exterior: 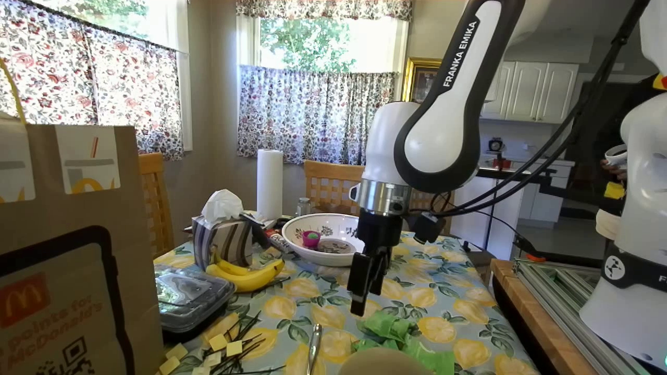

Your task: Take the green packet in the grey bowl out and place it on the table then pick up two green packets and place them in the grey bowl

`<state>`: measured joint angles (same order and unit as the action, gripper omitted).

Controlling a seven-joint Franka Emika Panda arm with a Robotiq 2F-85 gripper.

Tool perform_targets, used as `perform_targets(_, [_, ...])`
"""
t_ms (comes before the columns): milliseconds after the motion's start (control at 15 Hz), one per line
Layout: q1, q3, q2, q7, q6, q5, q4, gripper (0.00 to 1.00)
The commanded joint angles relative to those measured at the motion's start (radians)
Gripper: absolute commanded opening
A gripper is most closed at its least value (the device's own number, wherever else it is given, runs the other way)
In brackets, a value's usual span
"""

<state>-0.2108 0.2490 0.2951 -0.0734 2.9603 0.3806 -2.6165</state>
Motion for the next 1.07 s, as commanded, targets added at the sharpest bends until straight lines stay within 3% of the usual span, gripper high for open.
perform_targets(0, [-0.071, 0.047, 0.032, -0.003, -0.065, 0.108, 0.046, 1.00])
perform_targets(200, [-0.126, 0.090, 0.049, -0.035, -0.186, 0.207, 0.074, 1.00])
perform_targets(333, [-0.066, 0.040, 0.053, -0.040, -0.240, 0.249, 0.086, 1.00])
perform_targets(400, [-0.034, 0.008, 0.018, -0.027, -0.207, 0.230, 0.053, 1.00])
perform_targets(600, [-0.025, -0.004, 0.016, -0.015, -0.244, 0.257, 0.063, 1.00])
perform_targets(733, [0.033, -0.078, 0.036, 0.096, -0.237, 0.200, 0.073, 1.00])
perform_targets(1000, [0.093, -0.143, 0.074, 0.192, -0.253, 0.174, 0.103, 1.00])
